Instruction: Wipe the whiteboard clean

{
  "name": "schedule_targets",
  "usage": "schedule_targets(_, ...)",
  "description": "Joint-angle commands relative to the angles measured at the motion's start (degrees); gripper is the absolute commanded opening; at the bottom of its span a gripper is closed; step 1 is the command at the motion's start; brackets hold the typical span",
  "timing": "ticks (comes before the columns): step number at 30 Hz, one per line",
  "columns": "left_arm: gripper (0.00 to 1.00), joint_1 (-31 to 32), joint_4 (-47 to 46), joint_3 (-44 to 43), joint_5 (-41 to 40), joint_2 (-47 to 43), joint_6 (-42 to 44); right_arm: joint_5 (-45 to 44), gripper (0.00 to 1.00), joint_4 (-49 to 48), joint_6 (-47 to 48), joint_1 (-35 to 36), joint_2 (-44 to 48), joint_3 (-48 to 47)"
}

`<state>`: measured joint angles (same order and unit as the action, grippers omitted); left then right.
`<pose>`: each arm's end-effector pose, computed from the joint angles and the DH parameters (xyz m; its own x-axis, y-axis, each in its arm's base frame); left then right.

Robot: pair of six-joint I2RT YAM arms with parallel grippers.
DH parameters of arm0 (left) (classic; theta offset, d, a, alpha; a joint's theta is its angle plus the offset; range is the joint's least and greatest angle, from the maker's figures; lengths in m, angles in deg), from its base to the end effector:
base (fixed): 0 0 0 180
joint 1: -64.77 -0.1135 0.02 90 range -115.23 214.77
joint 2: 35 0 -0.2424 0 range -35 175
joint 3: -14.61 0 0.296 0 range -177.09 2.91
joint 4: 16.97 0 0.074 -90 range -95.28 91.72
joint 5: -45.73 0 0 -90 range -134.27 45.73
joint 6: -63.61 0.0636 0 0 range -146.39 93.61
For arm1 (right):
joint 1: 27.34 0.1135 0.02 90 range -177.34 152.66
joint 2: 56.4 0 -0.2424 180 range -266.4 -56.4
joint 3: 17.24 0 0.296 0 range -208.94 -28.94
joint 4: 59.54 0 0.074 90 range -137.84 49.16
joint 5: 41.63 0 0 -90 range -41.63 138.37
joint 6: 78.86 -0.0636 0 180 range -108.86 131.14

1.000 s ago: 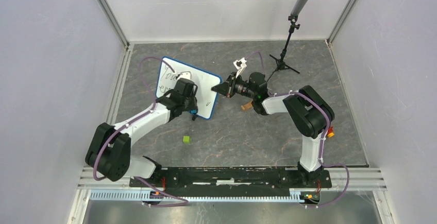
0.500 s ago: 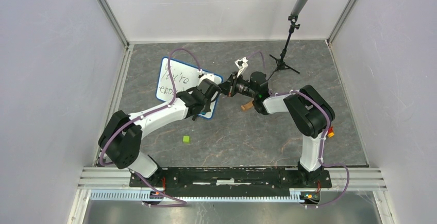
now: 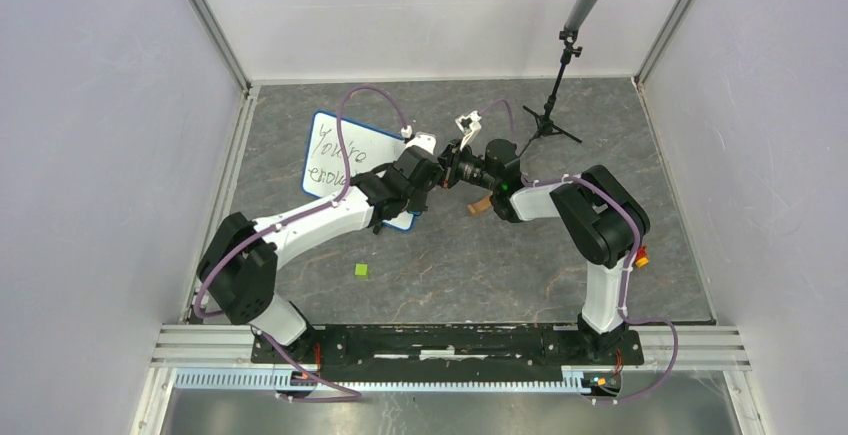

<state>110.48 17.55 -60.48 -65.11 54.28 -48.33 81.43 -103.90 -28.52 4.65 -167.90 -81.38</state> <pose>0.2899 -0.2648 0.1831 -0.6754 0.1923 -0.7120 0.2724 0.9622 0.0014 0.3518 0.2607 0.1146 -0.6124 0.2481 -0.7506 -0.6692 0.3427 0.6593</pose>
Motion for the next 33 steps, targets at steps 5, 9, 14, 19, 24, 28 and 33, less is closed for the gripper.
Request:
schedule_targets(5,0.17,-3.7,-7.2,4.8,0.0,-1.5,-1.8,1.7,0.00,-3.4,3.5,1.2,0.1,-0.2)
schedule_targets(9,0.17,-5.5,-7.3,10.5,1.0,-3.5,-2.9,1.7,0.00,-3.4,3.5,1.2,0.1,-0.1)
schedule_targets(14,0.17,-6.2,-4.9,13.9,0.4,-4.6,-3.6,1.8,0.00,-3.4,3.5,1.2,0.1,-0.1)
schedule_targets(19,0.17,-8.1,-3.9,15.5,0.6,-7.2,-4.1,1.7,0.00,-3.4,3.5,1.2,0.0,-0.1)
schedule_targets(24,0.17,-11.5,-3.4,16.7,2.0,-9.1,-4.4,1.7,0.00,-3.5,3.4,1.2,-0.2,-0.2)
schedule_targets(28,0.17,-15.2,-3.7,16.8,4.1,-10.4,-4.2,1.7,0.00,-3.5,3.4,1.3,-0.2,-0.2)
schedule_targets(33,0.17,-18.9,-4.6,14.8,5.3,-11.6,-3.2,1.8,0.00,-3.4,3.4,1.3,-0.4,-0.4)
